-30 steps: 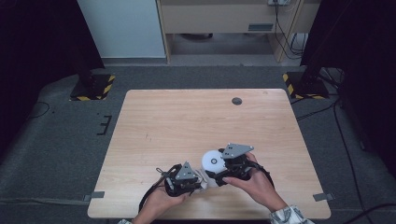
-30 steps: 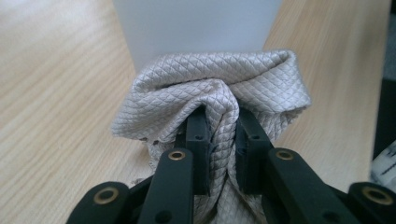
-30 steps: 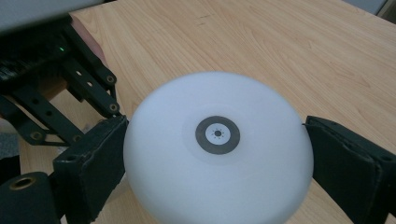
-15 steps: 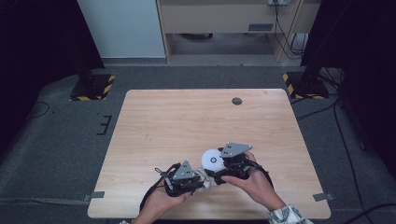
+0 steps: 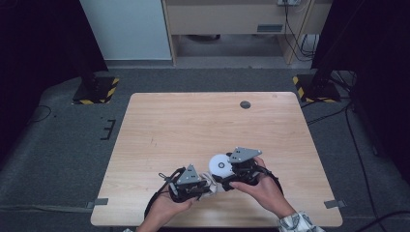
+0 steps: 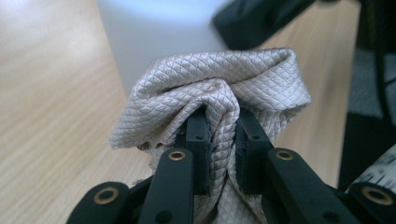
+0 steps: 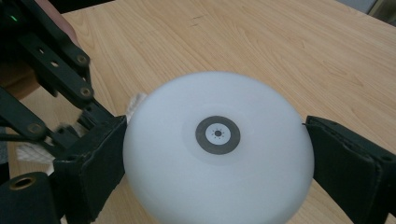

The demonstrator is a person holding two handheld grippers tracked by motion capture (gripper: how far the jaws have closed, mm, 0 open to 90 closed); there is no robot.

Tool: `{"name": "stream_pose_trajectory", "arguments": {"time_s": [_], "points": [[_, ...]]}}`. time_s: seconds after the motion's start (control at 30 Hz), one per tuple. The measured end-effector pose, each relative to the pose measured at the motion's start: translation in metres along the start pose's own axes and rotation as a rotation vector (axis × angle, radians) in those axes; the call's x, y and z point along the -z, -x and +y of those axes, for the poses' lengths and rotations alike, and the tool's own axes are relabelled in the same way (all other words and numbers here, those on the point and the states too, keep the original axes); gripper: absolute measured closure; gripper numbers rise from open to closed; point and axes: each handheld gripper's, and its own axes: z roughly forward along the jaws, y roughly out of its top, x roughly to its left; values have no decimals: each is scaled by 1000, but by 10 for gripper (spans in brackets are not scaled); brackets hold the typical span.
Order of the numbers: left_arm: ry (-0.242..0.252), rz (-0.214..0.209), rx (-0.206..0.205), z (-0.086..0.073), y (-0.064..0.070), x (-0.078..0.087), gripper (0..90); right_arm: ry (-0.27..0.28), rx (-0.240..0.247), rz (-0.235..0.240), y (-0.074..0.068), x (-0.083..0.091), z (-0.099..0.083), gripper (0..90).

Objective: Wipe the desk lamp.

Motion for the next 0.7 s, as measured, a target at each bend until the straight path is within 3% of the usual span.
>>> {"name": "stream_pose_trajectory", "arguments": {"time_s": [0.17,0.37,0.43,0.6,0.7], "points": [[-5,1,-4,-1,2,-1,773,-4,6,2,-1,-1,1,93],[-157,27,-10,-14,0,-24,772,-6,7,-2,-2,-1,2,93],[-174,44,-12,-16,-1,-25,773,-8,8,-3,-2,-1,2,93],[-114,16,-9,-12,2,-18,773,-4,3,2,-2,-2,2,93],[-37,-21,-9,-6,7,-9,772,-4,5,1,-3,-3,3,93]]}}
